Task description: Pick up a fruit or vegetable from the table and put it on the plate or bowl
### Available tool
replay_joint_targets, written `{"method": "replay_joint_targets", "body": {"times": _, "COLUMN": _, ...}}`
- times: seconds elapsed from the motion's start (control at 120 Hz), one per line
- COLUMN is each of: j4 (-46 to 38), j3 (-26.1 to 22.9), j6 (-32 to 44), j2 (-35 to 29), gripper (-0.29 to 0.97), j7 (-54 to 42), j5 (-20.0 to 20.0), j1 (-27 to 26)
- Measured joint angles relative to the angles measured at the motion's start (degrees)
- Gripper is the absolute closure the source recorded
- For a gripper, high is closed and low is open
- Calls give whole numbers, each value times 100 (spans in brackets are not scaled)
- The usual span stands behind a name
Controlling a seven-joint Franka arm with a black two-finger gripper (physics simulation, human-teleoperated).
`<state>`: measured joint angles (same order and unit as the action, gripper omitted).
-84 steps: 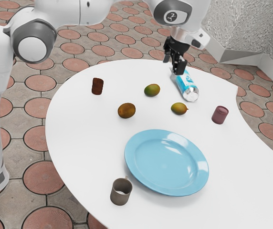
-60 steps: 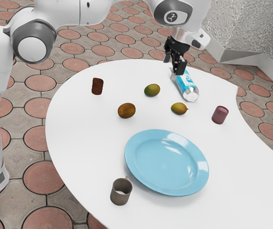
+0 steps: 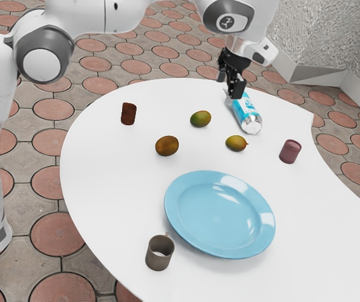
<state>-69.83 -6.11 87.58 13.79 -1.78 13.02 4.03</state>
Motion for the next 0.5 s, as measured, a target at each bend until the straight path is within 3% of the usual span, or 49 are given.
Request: {"method": "replay_joint_targets", "body": {"times": 0.5, "j4": -86, "j3": 36, "j6": 11, "j2": 244, "gripper": 0, "j7": -76, "j5": -373, "j1": 425}}
